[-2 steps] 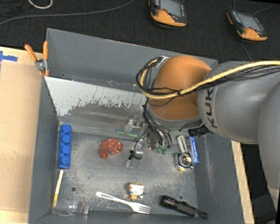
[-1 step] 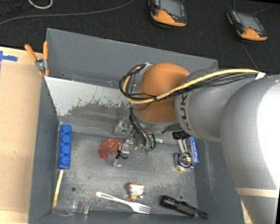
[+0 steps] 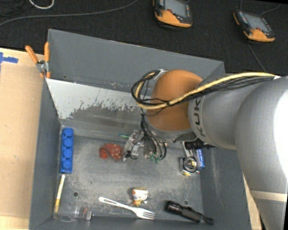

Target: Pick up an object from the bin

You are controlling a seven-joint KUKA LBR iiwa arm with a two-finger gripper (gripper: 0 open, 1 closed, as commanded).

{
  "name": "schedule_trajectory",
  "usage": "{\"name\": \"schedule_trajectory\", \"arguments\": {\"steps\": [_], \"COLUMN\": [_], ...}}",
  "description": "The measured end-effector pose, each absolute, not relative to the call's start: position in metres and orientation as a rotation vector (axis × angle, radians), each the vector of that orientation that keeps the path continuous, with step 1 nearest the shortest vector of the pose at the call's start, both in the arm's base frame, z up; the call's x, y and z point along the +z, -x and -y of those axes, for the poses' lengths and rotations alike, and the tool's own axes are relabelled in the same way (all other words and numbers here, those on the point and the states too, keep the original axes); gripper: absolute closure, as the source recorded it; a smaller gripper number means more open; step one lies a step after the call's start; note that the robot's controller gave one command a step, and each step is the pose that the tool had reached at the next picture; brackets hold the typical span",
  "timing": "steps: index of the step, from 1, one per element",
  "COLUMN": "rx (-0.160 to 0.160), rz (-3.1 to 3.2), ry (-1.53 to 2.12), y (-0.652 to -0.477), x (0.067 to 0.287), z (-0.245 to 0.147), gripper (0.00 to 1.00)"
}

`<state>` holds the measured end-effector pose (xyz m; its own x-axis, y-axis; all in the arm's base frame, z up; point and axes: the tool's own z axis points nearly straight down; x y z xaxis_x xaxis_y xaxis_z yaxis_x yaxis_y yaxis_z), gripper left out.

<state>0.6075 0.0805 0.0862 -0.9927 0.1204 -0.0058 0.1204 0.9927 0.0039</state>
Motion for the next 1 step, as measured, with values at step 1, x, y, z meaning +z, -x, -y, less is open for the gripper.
{"name": "schedule_trajectory", "arguments": {"steps": [1], "rx": [0.006], "rz": [-3.130], "ry": [-0.191], "y": [-0.6075], "x": [0.0862], "z": [-0.0804], "gripper": [1.00]}}
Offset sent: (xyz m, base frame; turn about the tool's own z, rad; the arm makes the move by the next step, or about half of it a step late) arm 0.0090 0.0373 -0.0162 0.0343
